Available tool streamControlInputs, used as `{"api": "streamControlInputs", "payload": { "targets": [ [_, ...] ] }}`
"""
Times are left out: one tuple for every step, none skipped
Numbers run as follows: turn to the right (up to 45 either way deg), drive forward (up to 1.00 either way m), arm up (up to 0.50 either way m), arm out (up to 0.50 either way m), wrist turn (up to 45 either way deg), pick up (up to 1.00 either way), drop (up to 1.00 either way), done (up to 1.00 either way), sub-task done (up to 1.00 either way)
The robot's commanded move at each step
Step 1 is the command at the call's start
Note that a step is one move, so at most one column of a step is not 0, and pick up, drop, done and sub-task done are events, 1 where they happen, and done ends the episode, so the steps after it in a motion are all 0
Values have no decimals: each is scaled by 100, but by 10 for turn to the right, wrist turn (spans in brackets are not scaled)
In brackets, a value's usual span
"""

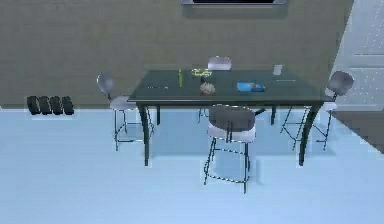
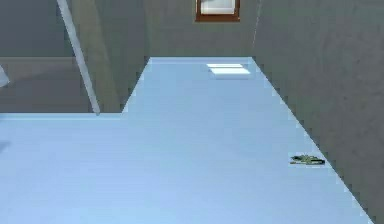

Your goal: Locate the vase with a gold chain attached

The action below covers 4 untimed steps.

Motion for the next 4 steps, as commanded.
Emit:
{"api": "streamControlInputs", "payload": {
  "targets": [
    [450, 0, 0, 0, 0, 0, 0, 0, 0],
    [60, 0, 0, 0, 0, 0, 0, 0, 0],
    [0, 100, 0, 0, 0, 0, 0, 0, 0],
    [30, 0, 0, 0, 0, 0, 0, 0, 0]
  ]
}}
